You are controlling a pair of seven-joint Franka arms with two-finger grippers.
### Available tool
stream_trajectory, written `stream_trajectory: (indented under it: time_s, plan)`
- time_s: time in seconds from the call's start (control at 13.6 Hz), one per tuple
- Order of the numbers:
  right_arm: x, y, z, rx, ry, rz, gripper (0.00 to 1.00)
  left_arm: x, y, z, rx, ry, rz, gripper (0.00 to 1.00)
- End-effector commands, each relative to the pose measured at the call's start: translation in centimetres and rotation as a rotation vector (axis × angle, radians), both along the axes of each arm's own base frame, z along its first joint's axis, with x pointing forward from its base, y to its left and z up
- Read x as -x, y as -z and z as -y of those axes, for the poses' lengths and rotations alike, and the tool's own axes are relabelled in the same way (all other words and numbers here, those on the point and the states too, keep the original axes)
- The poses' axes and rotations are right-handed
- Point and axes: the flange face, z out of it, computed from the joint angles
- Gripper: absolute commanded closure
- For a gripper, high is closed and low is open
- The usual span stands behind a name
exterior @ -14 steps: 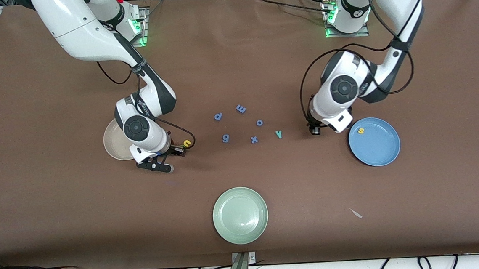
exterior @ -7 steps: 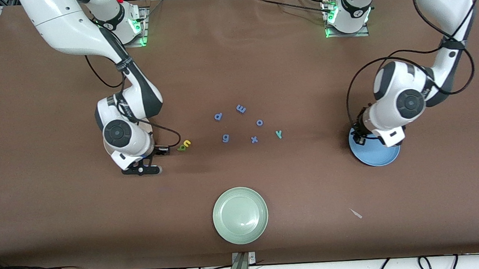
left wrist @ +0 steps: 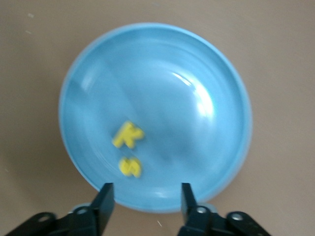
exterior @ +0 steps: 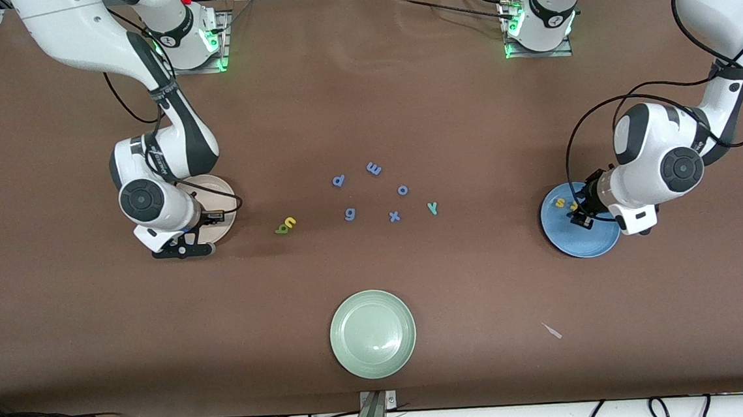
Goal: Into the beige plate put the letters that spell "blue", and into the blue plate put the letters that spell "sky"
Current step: 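Drop the orange e on the white plate while the left gripper drops the k, then grasp the green d with the right gripper while the left gripper grasps teal y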
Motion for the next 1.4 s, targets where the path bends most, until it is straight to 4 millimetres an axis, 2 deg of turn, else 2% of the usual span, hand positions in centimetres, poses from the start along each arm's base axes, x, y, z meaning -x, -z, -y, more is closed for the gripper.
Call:
stream_trajectory:
  time_s: [0.0, 0.15, 0.22, 0.37, 0.44, 0.51, 0.59, 0.74, 0.96, 1.03, 1.18, 1.25, 1.32]
  plan:
    - [0.6, -2.0, -1.3, -0.025, 0.035, 0.01, 0.1, -1.1, -4.2, 5.2, 0.015, 0.088, 0.03, 0.0]
    - [0.3, -3.2, -5.7, -0.085, 0.11, 0.033, 0.1, -0.7, -6.5, 10.2, 0.042, 0.169, 0.022, 0.0]
    - [0.0, -2.9, -8.0, -0.084, 0.17, 0.049, 0.1, -0.3, -7.1, 12.6, 0.05, 0.208, 0.022, 0.0]
    - [-0.3, -2.1, -12.7, -0.078, 0.256, 0.075, 0.1, 1.2, -7.8, 19.0, 0.051, 0.328, 0.039, 0.0]
    - [0.0, -1.6, -14.3, -0.074, 0.282, 0.085, 0.1, 1.7, -9.2, 22.8, 0.062, 0.382, 0.07, 0.0]
    - [0.3, -0.8, -15.1, -0.078, 0.299, 0.1, 0.1, 2.4, -9.7, 25.4, 0.066, 0.421, 0.081, 0.0]
    - [0.3, 0.4, -15.1, -0.083, 0.304, 0.107, 0.1, 3.0, -9.2, 26.8, 0.07, 0.454, 0.074, 0.0]
    - [0.1, 1.9, -15.2, -0.099, 0.306, 0.127, 0.11, 3.7, -8.1, 28.0, 0.079, 0.638, 0.071, 0.0]
    - [-0.6, 1.6, -15.1, -0.109, 0.3, 0.153, 0.12, 4.0, -5.4, 28.6, 0.127, 0.856, 0.042, 0.0]
    - [-0.6, 1.9, -15.2, -0.113, 0.303, 0.156, 0.12, 4.3, -4.2, 29.1, 0.14, 0.903, 0.031, 0.0]
    - [-0.8, 2.2, -15.5, -0.129, 0.299, 0.181, 0.13, 5.0, -0.6, 29.8, 0.095, 0.991, -0.004, 0.01]
    - [-0.8, 3.0, -15.4, -0.129, 0.299, 0.179, 0.13, 5.5, 1.5, 30.3, 0.066, 1.045, -0.014, 0.05]
    - [-0.9, 3.3, -15.5, -0.137, 0.299, 0.192, 0.13, 5.4, 2.6, 30.6, 0.057, 1.07, 0.01, 0.08]
